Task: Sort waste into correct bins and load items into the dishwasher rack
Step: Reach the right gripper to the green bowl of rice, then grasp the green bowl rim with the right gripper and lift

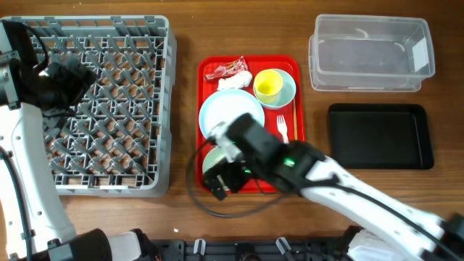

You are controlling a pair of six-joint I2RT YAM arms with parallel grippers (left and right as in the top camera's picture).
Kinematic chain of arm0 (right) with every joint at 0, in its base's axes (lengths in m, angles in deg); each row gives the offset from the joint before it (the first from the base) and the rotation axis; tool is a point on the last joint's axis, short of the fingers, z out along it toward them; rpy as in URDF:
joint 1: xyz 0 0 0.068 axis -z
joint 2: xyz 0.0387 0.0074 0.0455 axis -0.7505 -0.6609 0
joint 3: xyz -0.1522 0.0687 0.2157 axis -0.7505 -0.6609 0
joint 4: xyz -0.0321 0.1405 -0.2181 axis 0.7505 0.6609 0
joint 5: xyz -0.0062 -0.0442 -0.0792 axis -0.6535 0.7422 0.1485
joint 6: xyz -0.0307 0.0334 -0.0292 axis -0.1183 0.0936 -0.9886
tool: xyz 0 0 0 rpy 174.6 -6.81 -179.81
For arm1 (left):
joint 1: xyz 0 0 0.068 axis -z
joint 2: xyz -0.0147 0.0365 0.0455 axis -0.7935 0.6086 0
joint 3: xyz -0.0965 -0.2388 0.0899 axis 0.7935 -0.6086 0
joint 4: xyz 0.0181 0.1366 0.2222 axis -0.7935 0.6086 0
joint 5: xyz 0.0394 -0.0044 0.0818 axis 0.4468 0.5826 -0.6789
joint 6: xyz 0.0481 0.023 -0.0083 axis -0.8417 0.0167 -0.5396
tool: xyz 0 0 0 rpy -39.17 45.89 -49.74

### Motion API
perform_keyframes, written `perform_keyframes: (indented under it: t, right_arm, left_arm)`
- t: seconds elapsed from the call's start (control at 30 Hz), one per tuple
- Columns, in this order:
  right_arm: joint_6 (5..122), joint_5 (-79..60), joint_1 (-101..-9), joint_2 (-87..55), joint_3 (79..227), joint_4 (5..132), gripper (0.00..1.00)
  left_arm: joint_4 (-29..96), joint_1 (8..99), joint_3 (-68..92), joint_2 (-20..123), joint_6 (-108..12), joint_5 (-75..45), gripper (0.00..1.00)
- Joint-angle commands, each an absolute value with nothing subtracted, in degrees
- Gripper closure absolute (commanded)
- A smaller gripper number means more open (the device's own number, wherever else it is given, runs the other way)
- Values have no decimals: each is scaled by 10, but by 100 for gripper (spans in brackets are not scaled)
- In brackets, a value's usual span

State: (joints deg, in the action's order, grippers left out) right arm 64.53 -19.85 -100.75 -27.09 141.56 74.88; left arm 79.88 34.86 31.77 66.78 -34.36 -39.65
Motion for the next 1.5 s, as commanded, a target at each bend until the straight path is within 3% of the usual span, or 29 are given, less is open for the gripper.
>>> perform_keyframes:
  t: [0.0,0.1,0.33,0.5,0.7,1.07,1.13,1.3,1.47]
  right_arm:
    - [600,-154,-1023,-372,1535,817,0]
    - [605,-155,-1025,-442,1621,871,0]
    - [606,-160,-1025,-478,1622,859,1]
    - [708,-219,-1026,-479,1622,852,1]
    - [659,-130,-1056,-481,1592,871,20]
    - [602,46,-1114,-583,1583,894,42]
    - [597,45,-1114,-597,1583,897,50]
    - [596,36,-1115,-601,1583,895,54]
    - [589,19,-1115,-601,1583,899,68]
  left_arm:
    - [799,346,323,669,-338,-396,0]
    - [799,346,323,669,-338,-396,0]
    - [799,346,323,669,-338,-396,0]
    - [799,346,323,669,-338,-396,0]
    - [799,346,323,669,-338,-396,0]
    - [799,346,323,669,-338,-396,0]
    - [799,346,323,669,-338,-396,0]
    - [799,346,323,669,-338,-396,0]
    - [799,346,323,669,-338,-396,0]
